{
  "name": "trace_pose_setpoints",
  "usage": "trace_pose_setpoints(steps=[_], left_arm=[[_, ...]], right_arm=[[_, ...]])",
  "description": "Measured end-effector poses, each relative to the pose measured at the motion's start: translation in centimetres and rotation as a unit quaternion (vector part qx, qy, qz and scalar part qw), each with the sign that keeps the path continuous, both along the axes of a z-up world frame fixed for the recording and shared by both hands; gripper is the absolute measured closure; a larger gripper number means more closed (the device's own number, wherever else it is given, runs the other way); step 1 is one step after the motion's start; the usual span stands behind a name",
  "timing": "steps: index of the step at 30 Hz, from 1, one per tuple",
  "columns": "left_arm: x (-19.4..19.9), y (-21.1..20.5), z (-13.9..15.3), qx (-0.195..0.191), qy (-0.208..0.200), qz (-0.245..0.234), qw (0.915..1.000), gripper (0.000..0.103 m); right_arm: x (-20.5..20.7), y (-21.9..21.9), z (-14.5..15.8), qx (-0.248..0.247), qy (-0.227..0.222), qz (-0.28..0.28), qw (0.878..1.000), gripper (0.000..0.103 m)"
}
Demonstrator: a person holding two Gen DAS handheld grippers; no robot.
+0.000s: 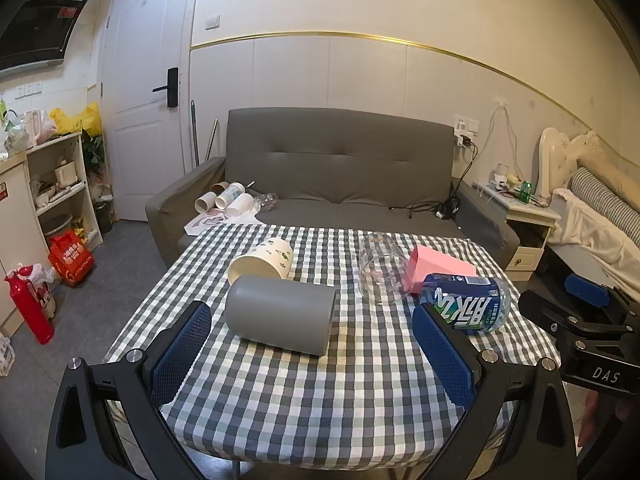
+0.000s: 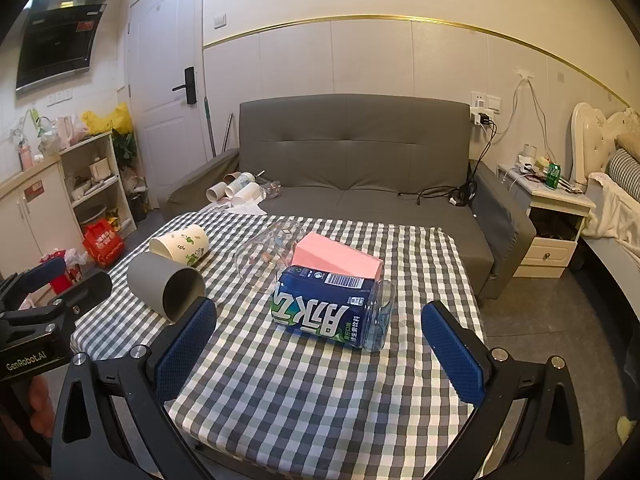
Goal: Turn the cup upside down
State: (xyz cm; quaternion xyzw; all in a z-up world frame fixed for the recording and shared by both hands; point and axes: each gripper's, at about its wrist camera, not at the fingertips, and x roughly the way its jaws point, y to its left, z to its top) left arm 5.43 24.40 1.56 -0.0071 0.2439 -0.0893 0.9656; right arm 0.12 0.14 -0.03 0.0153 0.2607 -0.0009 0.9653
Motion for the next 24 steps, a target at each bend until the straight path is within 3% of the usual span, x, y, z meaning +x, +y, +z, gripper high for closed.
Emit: trace_pose_setpoints(steps=[24], left_arm=[[0.35,0.3,-0.48,-0.001,0.012,0.006,0.9999,0.0]], right_arm=[[-0.27,0.07,-0.08,-0.001,0.004,0.005,1.0,0.0]])
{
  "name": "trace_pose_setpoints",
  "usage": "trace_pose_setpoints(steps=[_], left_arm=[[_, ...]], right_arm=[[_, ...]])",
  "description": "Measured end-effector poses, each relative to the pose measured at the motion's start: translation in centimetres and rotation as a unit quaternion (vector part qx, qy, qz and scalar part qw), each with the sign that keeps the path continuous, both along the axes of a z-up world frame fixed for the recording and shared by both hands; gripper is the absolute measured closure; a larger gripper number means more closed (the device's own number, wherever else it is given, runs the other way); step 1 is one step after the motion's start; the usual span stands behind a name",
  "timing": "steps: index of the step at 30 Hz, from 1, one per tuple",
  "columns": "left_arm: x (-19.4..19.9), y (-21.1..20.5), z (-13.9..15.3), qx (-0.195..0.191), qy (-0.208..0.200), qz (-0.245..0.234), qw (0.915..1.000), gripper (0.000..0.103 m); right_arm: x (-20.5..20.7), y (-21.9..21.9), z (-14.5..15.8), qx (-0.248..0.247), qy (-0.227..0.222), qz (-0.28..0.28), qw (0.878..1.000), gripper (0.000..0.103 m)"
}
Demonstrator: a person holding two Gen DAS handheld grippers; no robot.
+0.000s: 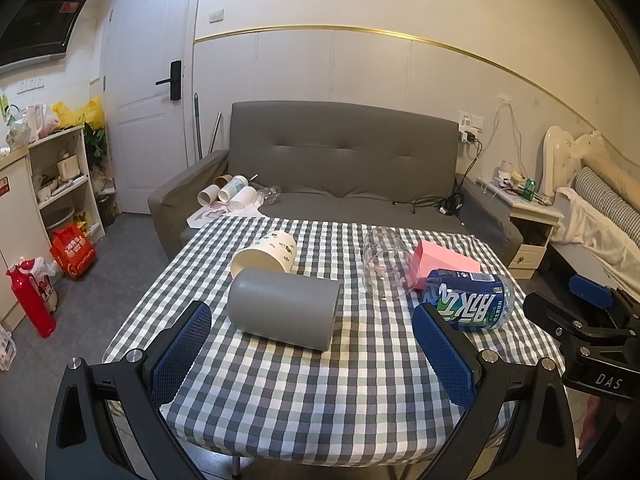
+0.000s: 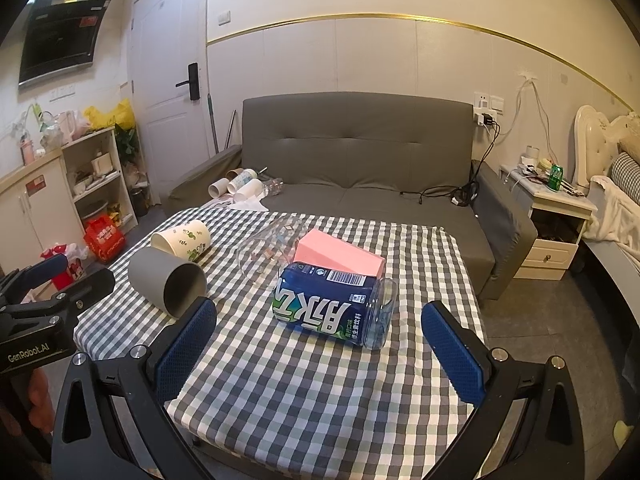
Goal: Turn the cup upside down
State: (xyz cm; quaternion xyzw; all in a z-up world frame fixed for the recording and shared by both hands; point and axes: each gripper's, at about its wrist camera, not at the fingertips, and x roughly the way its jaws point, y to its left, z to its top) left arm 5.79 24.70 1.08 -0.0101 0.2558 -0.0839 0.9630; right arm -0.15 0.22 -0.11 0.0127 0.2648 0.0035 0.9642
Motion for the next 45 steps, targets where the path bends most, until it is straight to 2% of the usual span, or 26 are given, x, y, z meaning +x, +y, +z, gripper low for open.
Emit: trace_pose_setpoints(steps=[30,45], left_arm=[[-0.1,-0.2,-0.1,-0.002,0.004,-0.006,1.0,0.0],[1.3,-1.0,0.5,0.008,0.011,-0.012,0.9998,0.0]], right_arm=[[-0.2,-0.2,0.2,0.013,-0.001,0.003,1.0,0.0],[0.8,-0.6,0.0,-0.001,0.006,0.004,1.0,0.0]])
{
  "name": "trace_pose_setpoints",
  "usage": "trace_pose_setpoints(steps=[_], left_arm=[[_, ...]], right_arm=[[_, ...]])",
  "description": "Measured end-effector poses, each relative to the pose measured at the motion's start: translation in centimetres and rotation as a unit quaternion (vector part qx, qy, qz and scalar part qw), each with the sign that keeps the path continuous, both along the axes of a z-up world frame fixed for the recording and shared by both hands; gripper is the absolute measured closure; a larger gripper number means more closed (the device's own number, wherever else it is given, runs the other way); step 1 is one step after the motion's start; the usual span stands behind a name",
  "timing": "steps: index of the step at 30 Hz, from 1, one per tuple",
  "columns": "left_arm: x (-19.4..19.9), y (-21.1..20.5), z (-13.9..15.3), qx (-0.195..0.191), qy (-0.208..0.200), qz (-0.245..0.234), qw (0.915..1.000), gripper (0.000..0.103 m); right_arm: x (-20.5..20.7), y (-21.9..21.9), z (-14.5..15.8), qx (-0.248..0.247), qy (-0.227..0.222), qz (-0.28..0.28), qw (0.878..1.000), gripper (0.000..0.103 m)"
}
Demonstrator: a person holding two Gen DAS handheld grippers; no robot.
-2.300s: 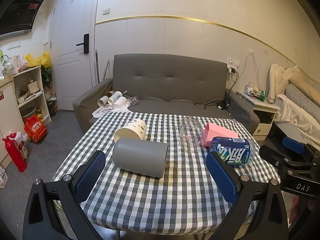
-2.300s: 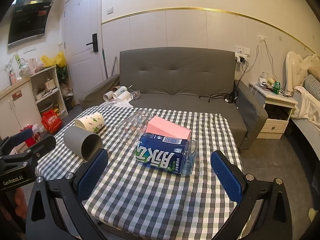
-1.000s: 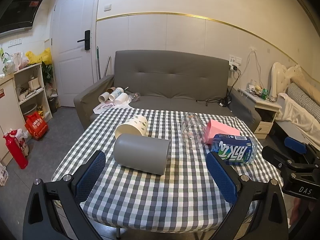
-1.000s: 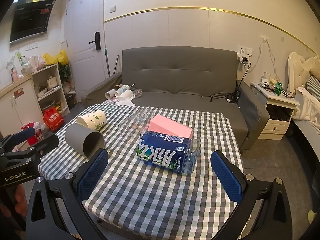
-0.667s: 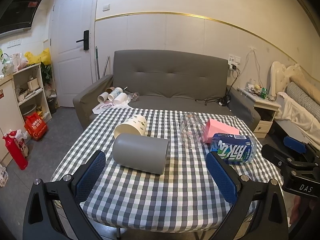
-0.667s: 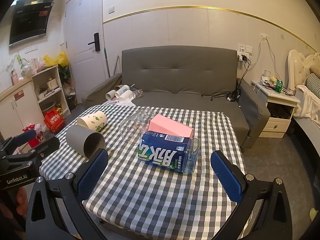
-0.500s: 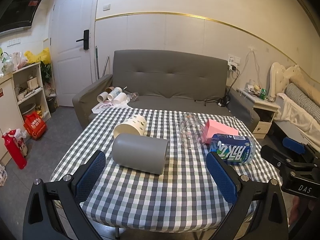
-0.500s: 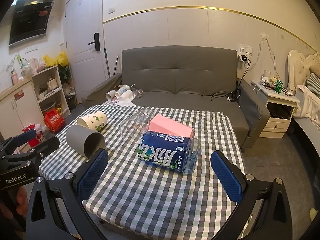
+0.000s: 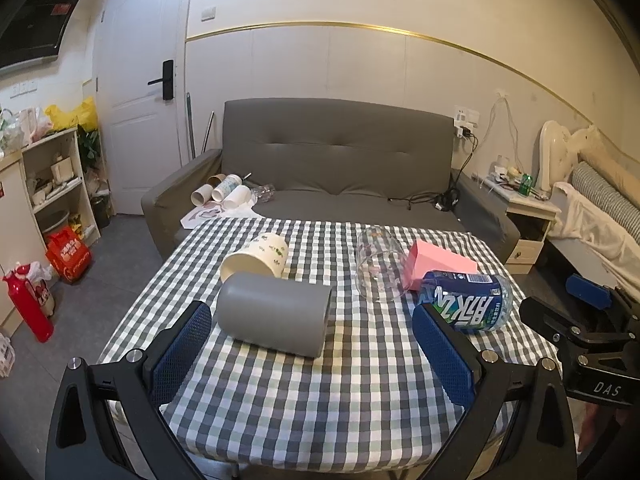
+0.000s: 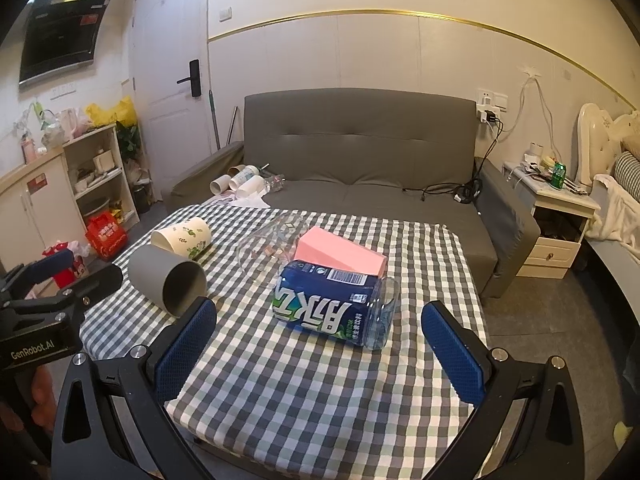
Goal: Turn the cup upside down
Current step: 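Reach the left tool to the clear glass cup, grasp it and lift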
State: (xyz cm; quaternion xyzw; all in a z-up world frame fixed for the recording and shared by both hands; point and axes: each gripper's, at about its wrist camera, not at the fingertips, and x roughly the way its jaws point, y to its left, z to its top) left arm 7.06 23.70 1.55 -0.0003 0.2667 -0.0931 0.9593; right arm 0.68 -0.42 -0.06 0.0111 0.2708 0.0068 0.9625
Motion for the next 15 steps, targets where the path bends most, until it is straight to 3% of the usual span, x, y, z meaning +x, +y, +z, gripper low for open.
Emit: trace_pose_setpoints(steps=[5,10,15], left_arm=[[2.4,-1.0,0.5,-0.013,0.018,-0.008,0.9997,0.0],[6.0,-3.2,0.2,0.001,0.04,-0.017,0.999,0.0],[9.7,-4.9,-0.5,-0.035,0.077,-0.027,0.9961,0.0]], right_arm=[[1.6,-1.6,0.1,0.002,0.006,-0.016,1.0,0.0],[3.1,-3.5,0.0,0.012,0.014,-0.03,0.999,0.0],[4.7,-4.9,-0.7,0.0,0.024,-0.043,0.999,0.0]])
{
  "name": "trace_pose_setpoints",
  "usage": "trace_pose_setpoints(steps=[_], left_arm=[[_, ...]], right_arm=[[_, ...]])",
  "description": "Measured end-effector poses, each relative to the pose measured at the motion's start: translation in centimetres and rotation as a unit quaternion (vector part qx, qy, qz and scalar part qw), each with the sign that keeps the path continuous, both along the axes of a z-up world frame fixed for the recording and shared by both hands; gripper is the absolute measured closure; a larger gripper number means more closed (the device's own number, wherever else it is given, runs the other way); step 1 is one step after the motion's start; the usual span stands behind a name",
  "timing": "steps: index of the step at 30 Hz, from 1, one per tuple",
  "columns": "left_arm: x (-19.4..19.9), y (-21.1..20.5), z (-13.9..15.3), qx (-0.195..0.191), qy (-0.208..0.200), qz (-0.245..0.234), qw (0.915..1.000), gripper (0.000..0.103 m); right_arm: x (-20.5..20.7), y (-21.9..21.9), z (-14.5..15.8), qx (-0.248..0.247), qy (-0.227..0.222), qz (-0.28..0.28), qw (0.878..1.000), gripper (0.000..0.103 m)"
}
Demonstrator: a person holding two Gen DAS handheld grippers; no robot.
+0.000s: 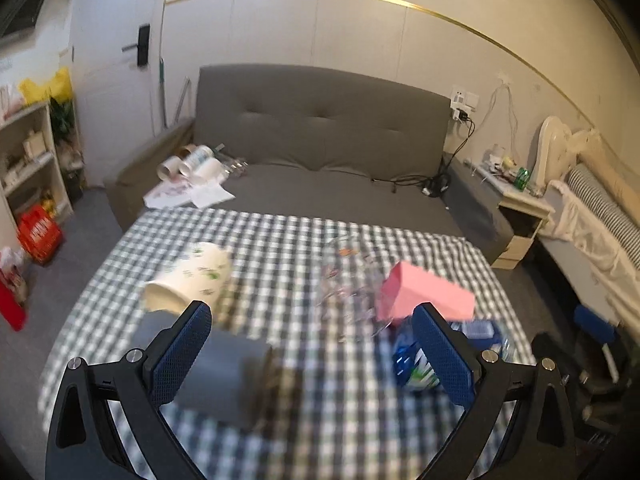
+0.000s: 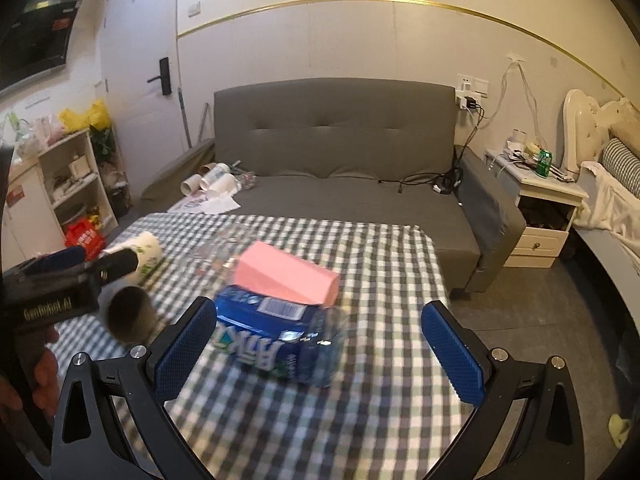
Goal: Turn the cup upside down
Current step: 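Reach the left tool to the clear glass cup, grasp it and lift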
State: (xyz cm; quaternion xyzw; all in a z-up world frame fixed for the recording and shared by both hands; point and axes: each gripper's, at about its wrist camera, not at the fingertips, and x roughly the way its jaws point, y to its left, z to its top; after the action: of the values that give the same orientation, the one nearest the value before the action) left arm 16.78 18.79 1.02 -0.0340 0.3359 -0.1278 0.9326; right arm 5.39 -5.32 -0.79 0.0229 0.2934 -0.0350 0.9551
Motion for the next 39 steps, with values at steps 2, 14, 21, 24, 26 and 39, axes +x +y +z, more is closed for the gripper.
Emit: trace_pose_setpoints(steps=[2,14,21,24,26,39], left_arm=[[1.1,-0.7,-0.5,-0.003,0.012,-0.004,0.9999,0.0],[5.5,-3.8,-3.5,0.004,0.063,-0.036,0.9973,0.001],[6.6,-3.8,-5.3,0.011,0.086,-0.038,0.9955,0.008],[6.9,-4.0,-5.6,0.006,0.094,-0.052,0.9942,0.017],[7.2,-4.4,-5.9,0.0,0.103,-0.058,0.993,0.025],[3.5,-4.1,-4.8,0.035,0.092,-0.075,0.9923,0.032]], right_arm=[[0.6,-0.7,-0.2,0.004,0.005,-0.006,1.0,0.0],[1.9,-3.1,-2.1,-0.014,0.029,-0.038,0.999,0.0],[2.3,-2.9,-3.1,-0.014,0.038,-0.04,0.998,0.0],[2.4,-2.7,-3.3,-0.013,0.038,-0.037,0.998,0.0],[2.5,-2.6,-3.4,-0.015,0.04,-0.037,0.998,0.0],[1.3,-2.1,-2.3,-0.021,0.034,-0.036,0.999,0.0]])
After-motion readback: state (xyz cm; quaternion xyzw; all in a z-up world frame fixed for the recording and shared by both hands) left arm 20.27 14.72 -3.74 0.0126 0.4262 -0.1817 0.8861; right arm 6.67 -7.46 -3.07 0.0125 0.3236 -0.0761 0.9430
